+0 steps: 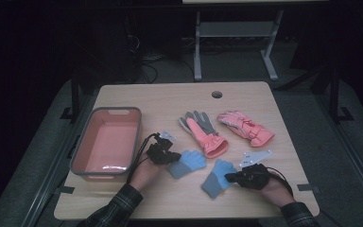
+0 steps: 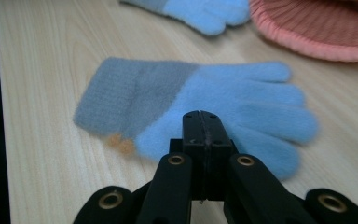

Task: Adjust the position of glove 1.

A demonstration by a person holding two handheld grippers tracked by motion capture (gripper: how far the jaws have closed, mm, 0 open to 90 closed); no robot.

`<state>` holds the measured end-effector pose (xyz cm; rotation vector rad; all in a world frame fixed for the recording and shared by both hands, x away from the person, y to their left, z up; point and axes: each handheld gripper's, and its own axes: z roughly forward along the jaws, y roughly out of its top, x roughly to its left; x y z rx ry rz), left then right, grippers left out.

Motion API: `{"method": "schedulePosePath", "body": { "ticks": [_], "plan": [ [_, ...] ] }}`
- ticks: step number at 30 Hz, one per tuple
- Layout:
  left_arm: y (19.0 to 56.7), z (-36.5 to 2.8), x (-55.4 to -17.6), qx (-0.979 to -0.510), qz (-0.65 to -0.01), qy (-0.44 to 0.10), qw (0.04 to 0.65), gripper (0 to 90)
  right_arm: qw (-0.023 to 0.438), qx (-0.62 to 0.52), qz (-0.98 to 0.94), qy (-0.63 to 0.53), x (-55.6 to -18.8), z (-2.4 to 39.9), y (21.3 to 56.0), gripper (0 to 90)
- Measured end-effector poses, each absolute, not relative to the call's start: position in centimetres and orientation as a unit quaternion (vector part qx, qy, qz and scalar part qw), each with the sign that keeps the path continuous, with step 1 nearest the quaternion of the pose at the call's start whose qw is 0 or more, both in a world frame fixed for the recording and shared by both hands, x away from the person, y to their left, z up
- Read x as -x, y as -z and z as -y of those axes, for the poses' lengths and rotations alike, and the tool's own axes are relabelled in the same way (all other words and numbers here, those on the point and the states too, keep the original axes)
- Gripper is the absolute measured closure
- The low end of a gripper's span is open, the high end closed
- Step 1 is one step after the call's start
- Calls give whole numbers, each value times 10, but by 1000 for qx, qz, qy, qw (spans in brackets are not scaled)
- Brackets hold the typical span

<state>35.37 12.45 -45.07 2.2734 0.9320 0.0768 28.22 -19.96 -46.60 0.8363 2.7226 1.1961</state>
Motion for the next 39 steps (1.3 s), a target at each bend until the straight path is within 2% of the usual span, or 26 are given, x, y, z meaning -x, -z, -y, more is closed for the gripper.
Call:
{"method": "schedulePosePath", "body": {
  "ticks": [22,39],
  "plan": [
    [433,-129,-342,-845,-356,-3,399,886,-5,-233,-891,-389,-279,150,468,897],
    [418,-124,-330,-841,-324,22,433,887,-11,-216,-895,-390,-283,129,469,898]
  ]
}}
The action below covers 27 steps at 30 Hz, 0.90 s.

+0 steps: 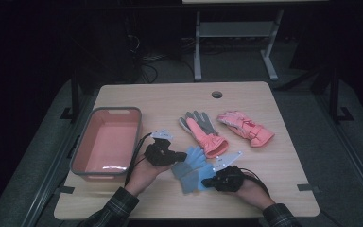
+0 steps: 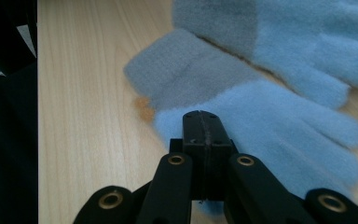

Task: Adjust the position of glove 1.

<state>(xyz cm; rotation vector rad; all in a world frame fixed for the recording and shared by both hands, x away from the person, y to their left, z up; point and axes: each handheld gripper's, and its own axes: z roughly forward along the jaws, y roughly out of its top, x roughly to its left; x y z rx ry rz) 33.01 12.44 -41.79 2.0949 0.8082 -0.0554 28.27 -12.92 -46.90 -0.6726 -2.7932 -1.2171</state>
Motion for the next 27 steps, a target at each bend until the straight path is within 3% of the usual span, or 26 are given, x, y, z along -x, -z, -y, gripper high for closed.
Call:
{"method": "schedulePosePath", "body": {
  "ticks": [19,27],
  "plan": [
    [413,-125,-315,-848,-275,41,451,888,7,204,897,393,-295,105,470,898],
    [423,-116,-313,-863,-259,59,430,887,6,204,897,393,-294,106,470,898]
  ]
}}
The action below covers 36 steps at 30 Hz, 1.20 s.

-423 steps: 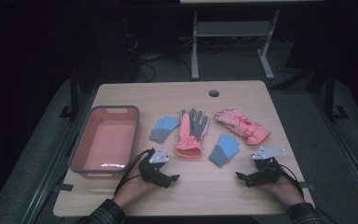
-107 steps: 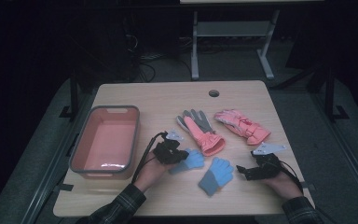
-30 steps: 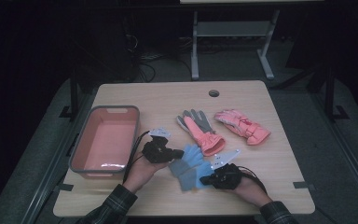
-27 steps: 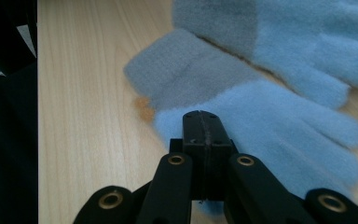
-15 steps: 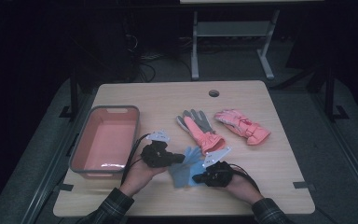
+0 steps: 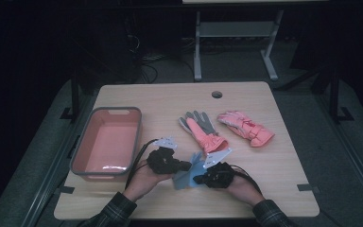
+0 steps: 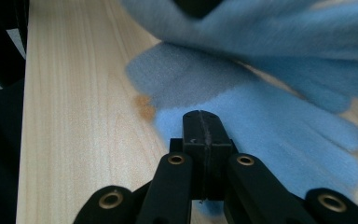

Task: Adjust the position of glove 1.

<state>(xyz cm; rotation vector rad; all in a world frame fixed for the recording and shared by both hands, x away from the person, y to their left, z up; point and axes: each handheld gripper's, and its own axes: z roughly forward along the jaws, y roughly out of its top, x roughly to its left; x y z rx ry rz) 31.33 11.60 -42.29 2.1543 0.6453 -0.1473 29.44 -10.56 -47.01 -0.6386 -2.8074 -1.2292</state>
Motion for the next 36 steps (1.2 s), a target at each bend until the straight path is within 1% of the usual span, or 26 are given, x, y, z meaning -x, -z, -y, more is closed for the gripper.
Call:
{"method": "schedulePosePath", "body": {
  "ticks": [4,8,12,13,18,19,20,22,23,24,25,26,27,29,30,31,32,33,35,36],
  "plan": [
    [427,-112,-311,-871,-248,71,418,887,11,210,894,395,-294,106,470,898],
    [431,-109,-308,-879,-238,76,405,886,3,206,896,393,-294,108,469,897],
    [431,-108,-308,-880,-235,78,406,886,-9,220,894,390,-292,125,465,897],
    [432,-108,-308,-880,-232,80,406,884,-13,236,890,389,-293,137,464,897],
    [430,-109,-308,-878,-225,89,413,831,-24,259,882,393,-296,157,460,869],
    [430,-109,-308,-878,-225,89,413,800,-24,259,882,393,-296,157,460,869],
    [429,-110,-308,-876,-225,89,417,757,-30,267,878,396,-297,165,458,816],
    [428,-112,-310,-876,-224,88,417,715,-37,278,874,397,-298,172,457,733],
    [428,-112,-310,-876,-224,88,417,681,-37,278,874,397,-298,172,457,733],
    [429,-113,-311,-875,-230,86,418,640,-47,295,869,394,-298,181,457,615],
    [429,-113,-311,-875,-230,86,418,595,-47,295,869,394,-298,181,457,615],
    [431,-113,-313,-879,-227,71,413,552,-59,314,864,390,-300,191,457,510],
    [431,-113,-313,-881,-227,63,410,512,-66,322,861,388,-300,194,457,470],
    [432,-112,-313,-882,-228,56,408,431,-74,334,857,385,-301,201,458,406],
    [435,-110,-313,-885,-227,42,403,382,-82,339,855,383,-302,205,459,377],
    [435,-110,-313,-885,-227,42,403,332,-87,346,853,382,-302,208,459,351],
    [436,-109,-314,-889,-223,39,398,332,-87,346,853,382,-302,208,459,351],
    [438,-107,-314,-891,-223,34,393,278,-98,351,851,378,-304,217,463,292],
    [442,-103,-315,-900,-216,19,377,244,-100,360,851,368,-305,223,466,249],
    [442,-103,-315,-900,-216,19,377,228,-100,360,851,368,-305,223,466,249]
  ]
}}
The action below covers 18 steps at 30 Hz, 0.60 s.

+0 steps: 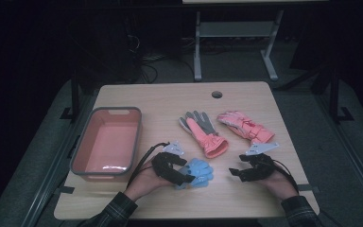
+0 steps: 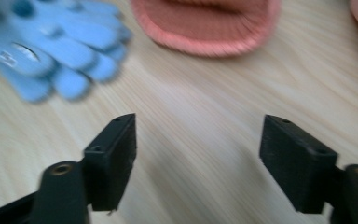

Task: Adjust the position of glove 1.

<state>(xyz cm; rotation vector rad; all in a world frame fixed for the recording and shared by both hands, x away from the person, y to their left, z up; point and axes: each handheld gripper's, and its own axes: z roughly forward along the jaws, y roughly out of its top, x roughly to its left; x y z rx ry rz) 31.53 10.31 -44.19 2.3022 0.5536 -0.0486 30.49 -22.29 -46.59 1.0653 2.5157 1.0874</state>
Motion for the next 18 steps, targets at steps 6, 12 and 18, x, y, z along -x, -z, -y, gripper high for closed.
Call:
{"method": "schedulePosePath", "body": {
  "ticks": [6,12,18],
  "plan": [
    [451,-92,-315,-916,-199,-5,348,188,116,-381,-842,-364,-308,233,473,180],
    [457,-87,-315,-925,-188,-16,329,180,132,-373,-847,-355,-308,229,478,154],
    [461,-86,-316,-928,-185,-11,323,178,137,-368,-845,-363,-307,228,480,136]
  ]
}}
